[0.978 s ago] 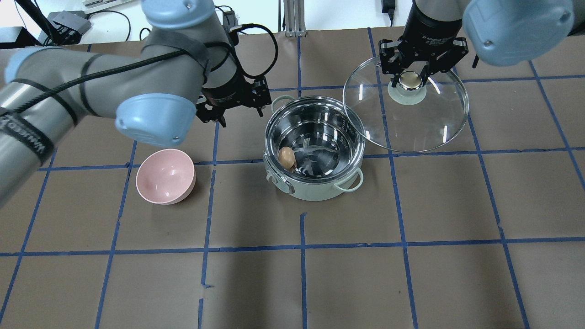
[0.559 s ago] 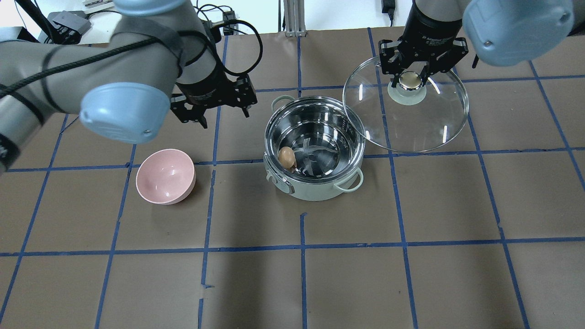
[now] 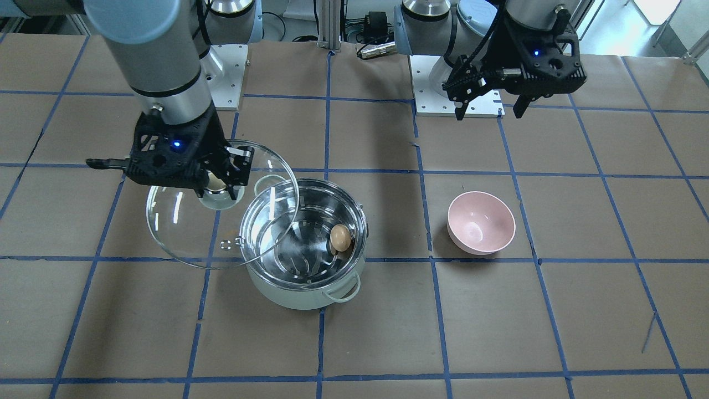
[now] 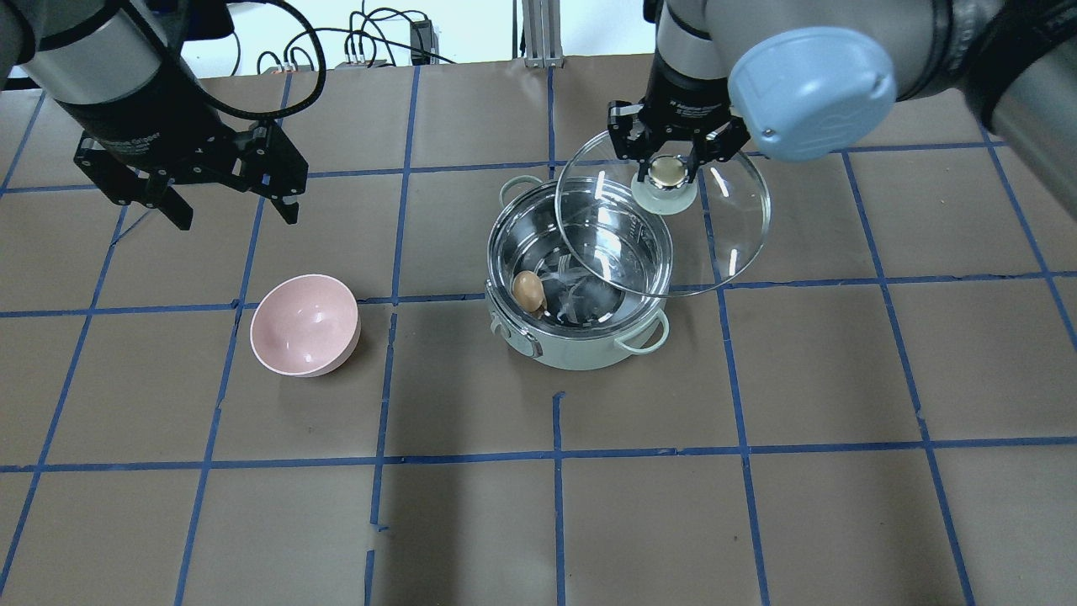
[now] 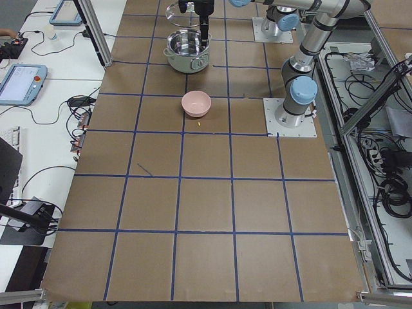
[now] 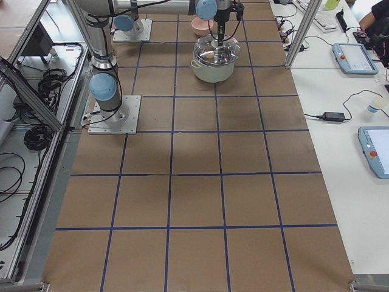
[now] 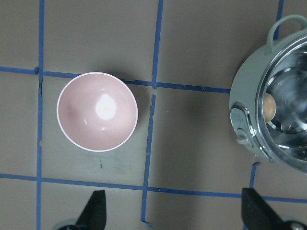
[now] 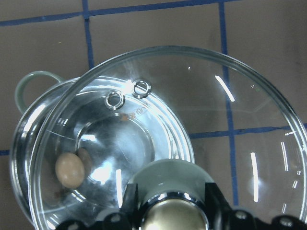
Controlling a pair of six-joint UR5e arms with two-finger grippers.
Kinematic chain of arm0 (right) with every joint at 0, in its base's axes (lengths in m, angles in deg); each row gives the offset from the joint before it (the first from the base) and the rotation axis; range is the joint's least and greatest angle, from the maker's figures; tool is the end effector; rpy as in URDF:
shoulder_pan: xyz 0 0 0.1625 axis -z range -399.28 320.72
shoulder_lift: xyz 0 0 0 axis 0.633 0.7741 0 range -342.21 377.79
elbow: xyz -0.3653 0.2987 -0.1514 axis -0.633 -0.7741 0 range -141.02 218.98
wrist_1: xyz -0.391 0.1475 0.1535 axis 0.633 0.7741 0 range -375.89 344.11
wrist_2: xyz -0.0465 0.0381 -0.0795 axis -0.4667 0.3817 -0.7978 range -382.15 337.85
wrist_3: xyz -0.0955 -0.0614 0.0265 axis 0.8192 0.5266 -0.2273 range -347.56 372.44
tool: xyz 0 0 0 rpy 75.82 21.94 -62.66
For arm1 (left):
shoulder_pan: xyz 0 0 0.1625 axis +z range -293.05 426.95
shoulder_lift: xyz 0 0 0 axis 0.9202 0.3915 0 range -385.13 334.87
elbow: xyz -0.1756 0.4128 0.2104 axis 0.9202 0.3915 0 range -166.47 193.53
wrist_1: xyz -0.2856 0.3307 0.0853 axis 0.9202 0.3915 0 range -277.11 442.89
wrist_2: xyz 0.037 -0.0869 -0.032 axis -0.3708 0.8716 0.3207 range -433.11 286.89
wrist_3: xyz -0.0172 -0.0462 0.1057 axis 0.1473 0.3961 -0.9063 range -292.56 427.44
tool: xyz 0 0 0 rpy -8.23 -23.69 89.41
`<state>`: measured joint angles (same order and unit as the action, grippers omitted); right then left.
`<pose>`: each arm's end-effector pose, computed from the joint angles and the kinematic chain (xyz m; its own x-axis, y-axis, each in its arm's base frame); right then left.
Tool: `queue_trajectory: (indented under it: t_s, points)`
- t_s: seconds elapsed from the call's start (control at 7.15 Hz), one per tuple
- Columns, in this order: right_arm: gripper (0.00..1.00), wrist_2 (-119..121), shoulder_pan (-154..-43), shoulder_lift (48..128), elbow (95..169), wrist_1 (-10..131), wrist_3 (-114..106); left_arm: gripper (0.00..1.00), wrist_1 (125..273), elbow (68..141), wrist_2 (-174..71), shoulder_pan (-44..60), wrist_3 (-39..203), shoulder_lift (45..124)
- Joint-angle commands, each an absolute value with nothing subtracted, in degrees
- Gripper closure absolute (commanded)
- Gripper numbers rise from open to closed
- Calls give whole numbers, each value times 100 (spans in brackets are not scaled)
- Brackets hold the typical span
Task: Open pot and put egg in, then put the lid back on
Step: 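Move the glass lid back over the pot with the right gripper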
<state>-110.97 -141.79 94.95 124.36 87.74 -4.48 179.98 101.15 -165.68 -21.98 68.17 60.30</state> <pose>0.2713 -0.5961 0.4783 -0.9962 0.0736 -0.0470 0.0774 0.9934 -0.0843 -0.1190 -0.4839 0.5912 -0.9985 -0.0313 -0.0450 -0.0314 0.9995 0.0017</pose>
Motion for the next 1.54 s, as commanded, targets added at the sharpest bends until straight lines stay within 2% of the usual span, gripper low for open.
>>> queue_trajectory:
  t_s: [0.0,0.7,1.4]
  points:
    - [90,-10681,-14596,9067,12432,9351,-715,0,18018,10090,-16566,-2199,6761,6048]
    - [90,-10520,-14791,8854,12502,9520,-796,0,18001,10099,-16513,-2199,6753,6118]
    - [90,-10529,-14501,8880,12555,9485,-620,0,18010,10099,-16328,-2155,6761,6118]
